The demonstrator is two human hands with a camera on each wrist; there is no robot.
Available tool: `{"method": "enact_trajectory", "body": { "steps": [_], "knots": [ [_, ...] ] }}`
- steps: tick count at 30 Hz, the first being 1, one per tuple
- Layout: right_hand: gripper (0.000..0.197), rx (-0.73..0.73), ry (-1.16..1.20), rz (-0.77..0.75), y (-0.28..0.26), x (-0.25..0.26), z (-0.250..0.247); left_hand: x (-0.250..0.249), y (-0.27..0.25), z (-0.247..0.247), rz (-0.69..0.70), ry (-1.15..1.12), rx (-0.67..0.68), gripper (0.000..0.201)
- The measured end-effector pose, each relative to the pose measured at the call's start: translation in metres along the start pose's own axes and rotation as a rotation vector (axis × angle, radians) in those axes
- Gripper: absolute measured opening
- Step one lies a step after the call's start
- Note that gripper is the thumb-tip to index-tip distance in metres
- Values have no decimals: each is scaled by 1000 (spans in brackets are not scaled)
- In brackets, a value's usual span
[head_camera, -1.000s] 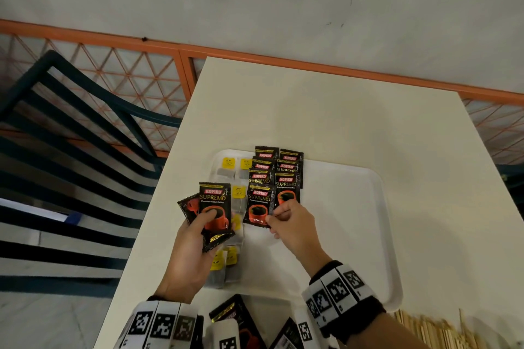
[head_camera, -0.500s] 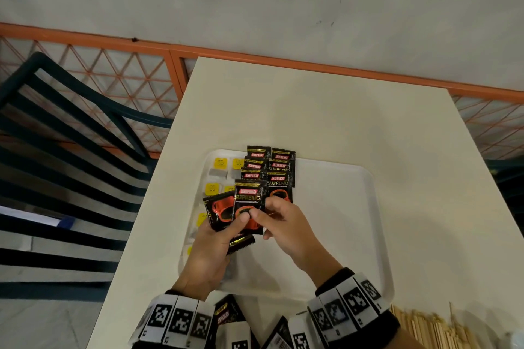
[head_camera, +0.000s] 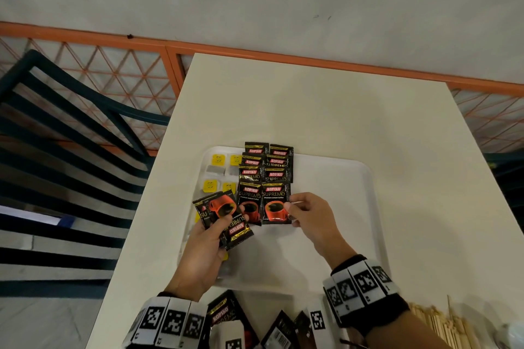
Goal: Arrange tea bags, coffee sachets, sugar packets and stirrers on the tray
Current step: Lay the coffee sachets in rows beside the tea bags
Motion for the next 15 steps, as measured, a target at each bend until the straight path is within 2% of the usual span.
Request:
{"method": "enact_trajectory", "body": {
  "steps": [5,15],
  "knots": [
    [11,-77,-69,-32,4,-7,1,1,-2,-2,11,57,10,15],
    [17,-157,-216,-75,0,-6,5,-1,-9,1,15,101,-5,24]
  ]
}}
Point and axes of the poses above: each hand's wrist, its own y-axis towards the middle knuckle, its own z-axis out of the palm, x = y × z, the point moved 3 cm from there along y, towards the middle knuckle, and after that the axes turned 6 degrees about x, right-handed, at the moved point
